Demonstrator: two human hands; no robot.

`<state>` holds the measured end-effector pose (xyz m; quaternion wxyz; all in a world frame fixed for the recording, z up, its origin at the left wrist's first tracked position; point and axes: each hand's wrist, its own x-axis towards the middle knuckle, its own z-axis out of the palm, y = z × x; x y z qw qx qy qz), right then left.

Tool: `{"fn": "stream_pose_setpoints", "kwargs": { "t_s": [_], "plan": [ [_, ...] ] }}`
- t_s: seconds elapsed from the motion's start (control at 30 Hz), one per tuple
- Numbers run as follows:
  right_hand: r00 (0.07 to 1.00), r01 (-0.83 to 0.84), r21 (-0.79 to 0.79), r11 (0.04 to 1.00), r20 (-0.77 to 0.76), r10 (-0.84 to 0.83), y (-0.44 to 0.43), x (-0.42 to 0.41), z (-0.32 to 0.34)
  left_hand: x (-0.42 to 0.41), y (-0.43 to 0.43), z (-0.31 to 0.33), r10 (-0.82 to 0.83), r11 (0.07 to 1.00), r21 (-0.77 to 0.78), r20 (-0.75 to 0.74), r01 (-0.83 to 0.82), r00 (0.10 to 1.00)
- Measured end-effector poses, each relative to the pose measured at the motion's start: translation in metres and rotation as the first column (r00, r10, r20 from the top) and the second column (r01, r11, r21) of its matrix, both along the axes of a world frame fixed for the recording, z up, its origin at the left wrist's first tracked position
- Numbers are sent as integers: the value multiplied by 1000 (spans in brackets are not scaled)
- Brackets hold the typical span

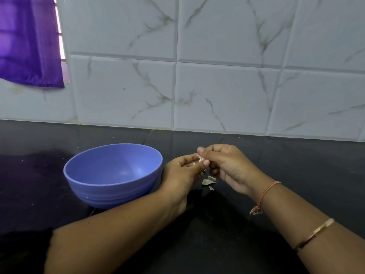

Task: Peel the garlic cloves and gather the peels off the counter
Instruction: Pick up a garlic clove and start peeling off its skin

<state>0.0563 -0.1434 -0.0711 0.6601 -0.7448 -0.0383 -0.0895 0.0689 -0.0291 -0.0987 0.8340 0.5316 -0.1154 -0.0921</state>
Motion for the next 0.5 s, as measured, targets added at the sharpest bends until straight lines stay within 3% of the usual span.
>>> {"fn": "stream_pose_setpoints", "kwargs": {
  "t_s": [0.17, 0.5],
  "plan": [
    [998, 57, 40, 998, 31, -59, 0, 2, -1, 0, 0, -1, -22, 998, 61, 8, 21, 1000],
    [977, 134, 31, 991, 163, -137, 10, 7, -7, 2, 0, 0, -54, 998, -34, -21, 54, 998]
  ]
}}
